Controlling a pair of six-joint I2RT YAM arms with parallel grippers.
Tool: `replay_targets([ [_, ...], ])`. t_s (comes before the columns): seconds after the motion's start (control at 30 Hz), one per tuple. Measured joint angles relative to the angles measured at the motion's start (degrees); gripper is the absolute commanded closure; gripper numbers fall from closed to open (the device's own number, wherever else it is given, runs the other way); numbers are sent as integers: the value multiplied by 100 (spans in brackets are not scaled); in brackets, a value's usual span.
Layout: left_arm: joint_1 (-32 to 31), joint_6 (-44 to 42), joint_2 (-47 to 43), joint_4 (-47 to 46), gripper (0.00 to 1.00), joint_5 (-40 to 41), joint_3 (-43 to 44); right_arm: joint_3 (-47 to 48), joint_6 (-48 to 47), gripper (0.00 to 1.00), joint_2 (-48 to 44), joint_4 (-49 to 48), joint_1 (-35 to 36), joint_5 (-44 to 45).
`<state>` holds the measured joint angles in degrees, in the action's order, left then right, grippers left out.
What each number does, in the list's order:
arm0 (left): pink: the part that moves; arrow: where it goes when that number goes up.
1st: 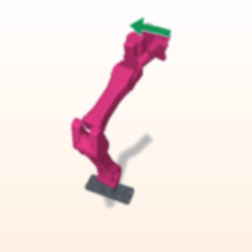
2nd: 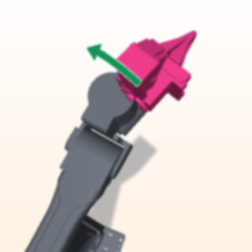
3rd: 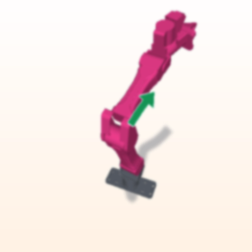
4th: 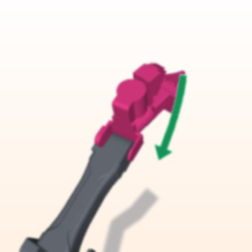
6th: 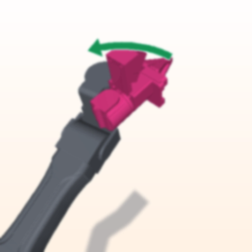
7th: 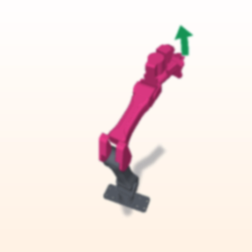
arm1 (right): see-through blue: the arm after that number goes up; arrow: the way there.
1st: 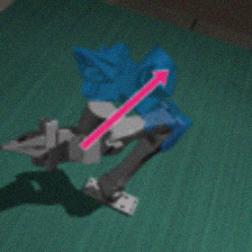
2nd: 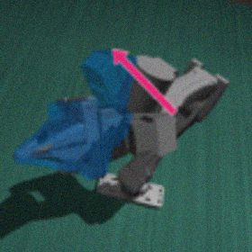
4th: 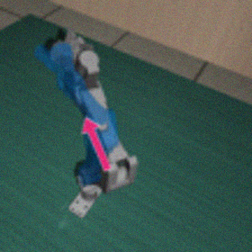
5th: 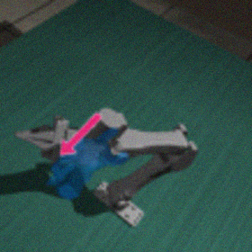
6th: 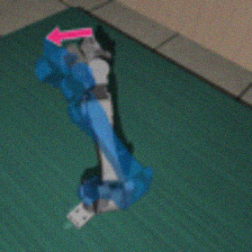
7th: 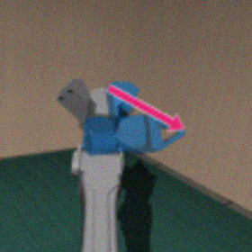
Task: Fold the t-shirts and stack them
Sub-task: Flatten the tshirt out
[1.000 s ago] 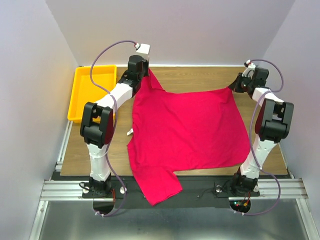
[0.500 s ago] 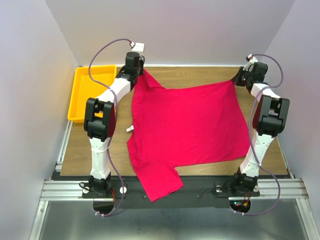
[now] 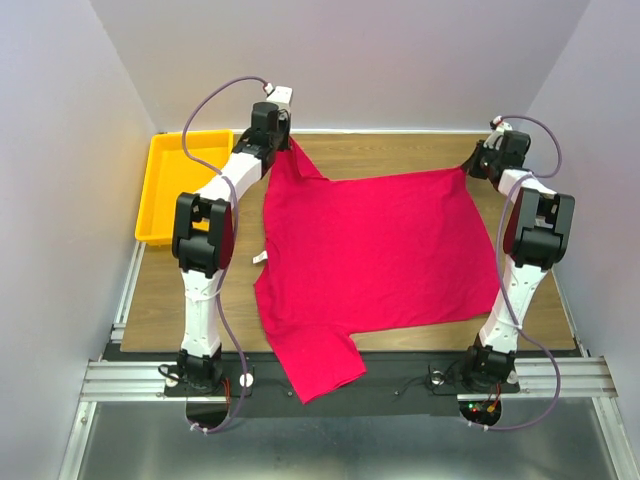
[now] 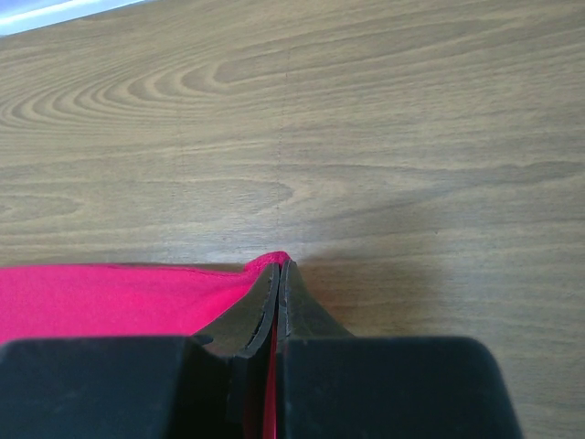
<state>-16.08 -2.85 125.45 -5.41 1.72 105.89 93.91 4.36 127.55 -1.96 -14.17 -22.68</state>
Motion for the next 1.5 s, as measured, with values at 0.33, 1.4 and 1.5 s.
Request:
replay_targets([
  [0.33, 0, -94, -409, -33, 100, 28, -592, -293, -2, 99, -330, -2, -11, -470],
  [1.4, -79, 573, -7973, -1812, 100, -505, -1851, 4538, 129, 100, -5858, 2511, -1021, -1311],
  [1.5, -79, 573, -7868, -1880, 100, -511, -1858, 4098, 37, 99, -5792, 2601, -1021, -1062],
])
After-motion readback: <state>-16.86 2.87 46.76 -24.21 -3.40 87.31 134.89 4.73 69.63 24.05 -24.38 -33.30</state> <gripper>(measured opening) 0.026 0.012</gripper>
